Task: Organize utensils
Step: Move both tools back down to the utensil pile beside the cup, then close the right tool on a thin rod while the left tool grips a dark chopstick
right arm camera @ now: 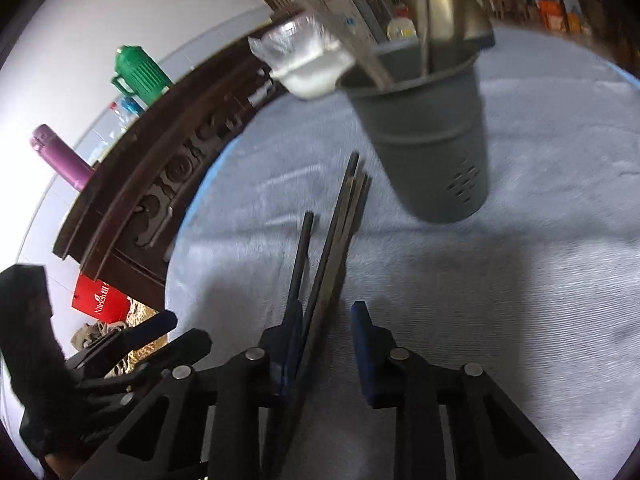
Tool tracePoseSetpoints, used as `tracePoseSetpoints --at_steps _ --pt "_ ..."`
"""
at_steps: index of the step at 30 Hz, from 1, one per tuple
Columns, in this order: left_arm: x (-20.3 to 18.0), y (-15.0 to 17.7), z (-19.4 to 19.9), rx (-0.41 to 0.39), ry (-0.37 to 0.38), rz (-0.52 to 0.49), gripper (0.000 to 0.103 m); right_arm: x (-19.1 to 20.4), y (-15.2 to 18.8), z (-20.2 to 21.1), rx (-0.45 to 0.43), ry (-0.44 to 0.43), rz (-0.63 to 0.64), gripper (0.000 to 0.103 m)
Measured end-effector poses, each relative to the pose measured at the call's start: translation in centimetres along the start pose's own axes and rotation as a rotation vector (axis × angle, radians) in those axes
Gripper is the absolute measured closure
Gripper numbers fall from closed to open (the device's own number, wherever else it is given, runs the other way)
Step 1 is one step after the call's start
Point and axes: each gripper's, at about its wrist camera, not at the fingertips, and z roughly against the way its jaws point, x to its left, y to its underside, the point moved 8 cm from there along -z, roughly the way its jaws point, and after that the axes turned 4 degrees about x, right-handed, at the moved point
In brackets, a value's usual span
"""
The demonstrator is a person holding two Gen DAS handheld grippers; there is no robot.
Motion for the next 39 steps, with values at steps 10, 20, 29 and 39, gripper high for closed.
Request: tracePoseSetpoints --at_steps 10,20,29,39 --pt "0.2 0.3 -0.3 0.008 0.03 0.01 0.029 -0.1 1.1 -1.1 0.056 0.119 0.052 0.084" --pt "-1.9 0.1 -1.4 0.049 0.104 -0.004 0.029 -1.9 2.2 0.6 0.093 0.135 0.059 0.086" --pt "-2.9 -3.3 -5.1 0.18 0.16 0.022 0.048 -2.3 2.5 0.9 0.088 0.119 0.073 0.086" --pt "-4.3 -4.5 -7.4 0.245 0.216 0.059 0.067 -3.0 4.2 2.1 0.112 0.131 0.086 0.094"
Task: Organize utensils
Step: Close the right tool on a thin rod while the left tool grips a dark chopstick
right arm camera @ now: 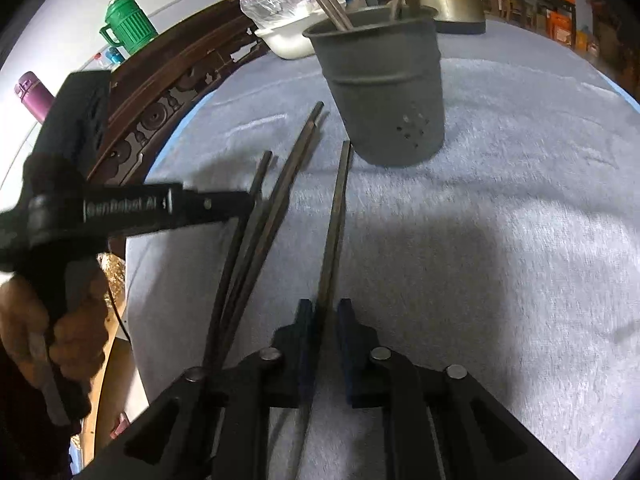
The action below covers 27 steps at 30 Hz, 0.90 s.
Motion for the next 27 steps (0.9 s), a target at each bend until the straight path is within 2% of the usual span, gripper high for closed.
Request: tracePoseSetpoints --at_steps 4,6,8,11,13,19,23,27 --pt "-0.2 -0.3 -0.3 -0.009 -0.022 -0.021 0.07 -0.3 0.8 0.4 0.022 -0.026 -0.025 0.094" --pt "-0.1 -0.3 -0.3 -0.013 -0.041 -0.032 0.081 -0.6 0.8 0.5 0.033 -0.032 -0.039 0.095" --pt "0.1 -0.9 -0.5 -0.013 -0.04 -0.044 0.086 -1.0 0.2 0.8 0.03 -0.036 -0.069 0.089" --pt "0.1 -0.8 -0.5 -0.003 -0.042 -0.074 0.089 -0.9 -1.5 1.6 -0.004 -0.053 -0.08 0.089" --pt "0.2 -0.7 -0.4 0.009 -0.05 -0.087 0.092 -0.9 -2.7 1.4 -0.006 -0.03 -0.078 0.088" --pt "1.4 -0.3 0.1 0.061 -0.038 -0.105 0.092 -1.7 -5.3 -1.0 0.061 0.075 -0.094 0.087" --pt "2.3 -1.7 0.0 0.089 -0.039 -0.075 0.085 -1.5 -6.2 -2.2 0.115 0.104 -0.096 0.087" --pt "2.6 -3.1 -0.4 0.091 -0.05 -0.071 0.084 -1.3 -6.7 -2.4 0.115 0.137 -0.071 0.089"
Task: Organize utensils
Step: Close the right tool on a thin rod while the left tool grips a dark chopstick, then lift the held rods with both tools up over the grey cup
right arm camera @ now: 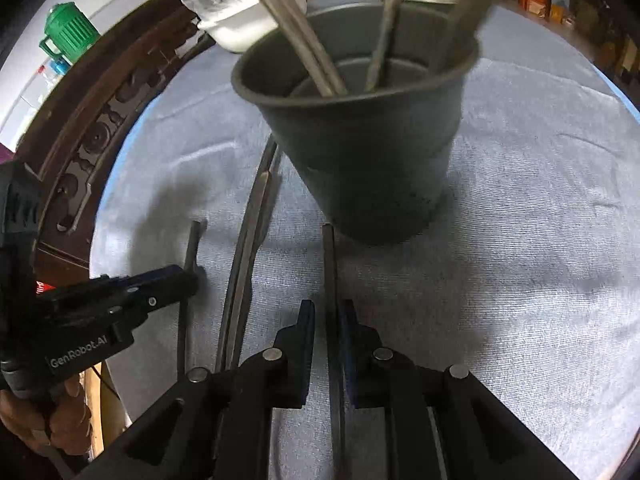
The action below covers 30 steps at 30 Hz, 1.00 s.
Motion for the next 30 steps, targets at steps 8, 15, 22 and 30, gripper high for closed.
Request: tracePoseSetpoints --at_steps 8,15,22,30 --pt "-0.3 -1.0 -0.3 -0.021 -0.004 0.02 0.094 0.5 -0.8 -0.2 -0.03 0.013 0.036 0.097" --pt "-1.3 -0.7 2.4 -0.135 -0.027 0.011 0.096 0.2 -0.2 2.7 -0.126 -0.059 0.037 0.097" --pt "-3.3 -0.4 7.4 -0.262 -0.056 -0.016 0.096 0.8 -0.5 6.4 -0.252 -0.131 0.048 0.097" --pt "-4.8 -0.3 12.1 -0.389 -0.072 -0.032 0.096 1.6 -0.4 10.3 -0.391 -0.184 0.049 0.097"
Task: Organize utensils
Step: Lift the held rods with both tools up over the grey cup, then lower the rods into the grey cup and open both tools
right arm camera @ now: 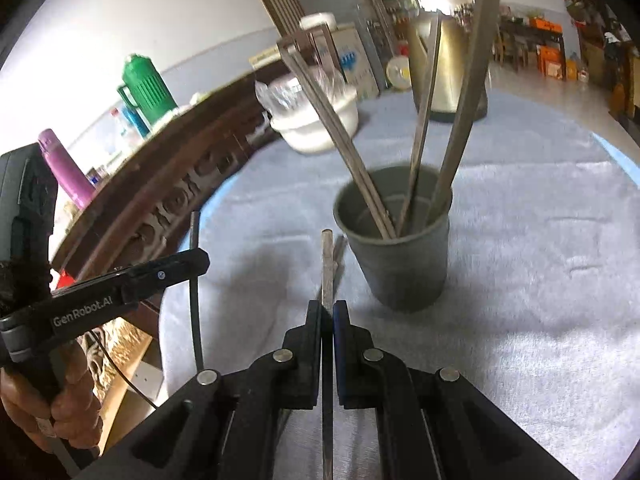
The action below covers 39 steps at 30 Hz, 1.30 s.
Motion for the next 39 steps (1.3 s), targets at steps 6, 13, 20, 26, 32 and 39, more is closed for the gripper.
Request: tracePoseSetpoints --at_steps 6,13,20,26,32,39 --pt "-1.0 -0.6 2.7 -0.076 -0.048 -0.042 0.097 0.5 -0.8 1.9 -0.08 -0.036 -0.013 0.097" --pt "-2.2 -0.8 4.2 -0.132 -0.087 -0.086 0.097 0.5 -1.0 4.1 -0.15 -0.06 -0.017 0.097" --pt "-2.7 -1.0 4.8 -0.156 -0.12 -0.105 0.097 0.7 -1.1 5.9 -0.209 -0.09 -0.018 0.097" --pt "-3.3 -1.3 5.4 -0.175 -0.13 -0.117 0.097 1.0 -2.2 7.4 -0.265 -0.109 -0.005 0.097" --pt "-3.7 -2.1 6.4 -0.206 -0.135 -0.126 0.097 1.4 -3.6 9.2 -0.326 -0.127 0.012 0.097" --pt "-4.4 -2.5 7.2 -0.224 -0.129 -0.14 0.097 1.8 -4.8 10.9 -0.384 -0.153 0.034 0.097"
